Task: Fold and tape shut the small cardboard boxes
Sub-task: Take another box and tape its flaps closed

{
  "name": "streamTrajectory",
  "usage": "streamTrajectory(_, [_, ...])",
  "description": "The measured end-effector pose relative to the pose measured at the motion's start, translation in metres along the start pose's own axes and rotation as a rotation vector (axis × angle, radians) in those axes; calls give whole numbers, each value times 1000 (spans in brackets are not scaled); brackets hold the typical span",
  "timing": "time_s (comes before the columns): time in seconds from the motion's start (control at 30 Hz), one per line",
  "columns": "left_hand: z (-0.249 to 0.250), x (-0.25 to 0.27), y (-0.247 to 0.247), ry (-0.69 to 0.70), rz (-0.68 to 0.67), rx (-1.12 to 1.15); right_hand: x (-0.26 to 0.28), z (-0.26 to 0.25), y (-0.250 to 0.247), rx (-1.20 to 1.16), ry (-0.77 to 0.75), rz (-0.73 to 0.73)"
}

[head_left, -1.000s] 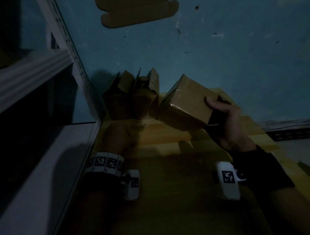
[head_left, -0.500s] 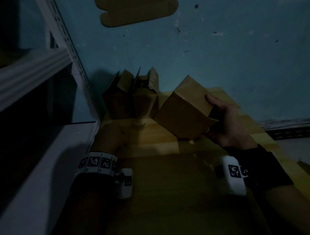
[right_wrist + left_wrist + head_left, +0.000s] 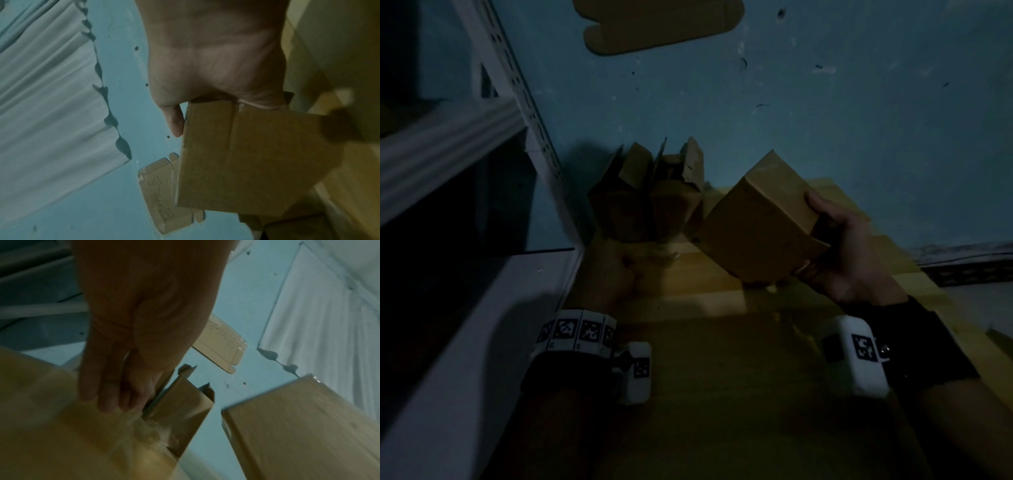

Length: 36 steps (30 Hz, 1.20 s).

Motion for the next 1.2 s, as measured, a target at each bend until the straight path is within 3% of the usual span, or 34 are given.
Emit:
streamTrajectory(0.17, [22,1,-12,93,137,94,-5,8,-6,-105,106,64])
streamTrajectory(0.27, [26,4,-25,89,243,40,-6,10,-5,-140,133,51])
streamTrajectory(0.43, [30,8,-20,22,147,51,-7,9,-6,-149,124,50])
streamTrajectory(0.53, [44,12,-17,93,99,91,-9,9,-10,-143,127,80])
streamTrajectory(0.87, [57,14,-24,147,144,133,-9,9,-9,-108,125,78])
streamTrajectory(1.2, [54,14,-25,84,156,215,-6,5,-7,-89,87,86])
Point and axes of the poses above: each hand's wrist, its own x-axis away from the middle knuckle, its own y-axis out of the palm, z = x × y, the point moved 9 cm from there along -x, towards the middle knuckle, and after that the axes turned 14 degrees about z, right-handed, at the moved point
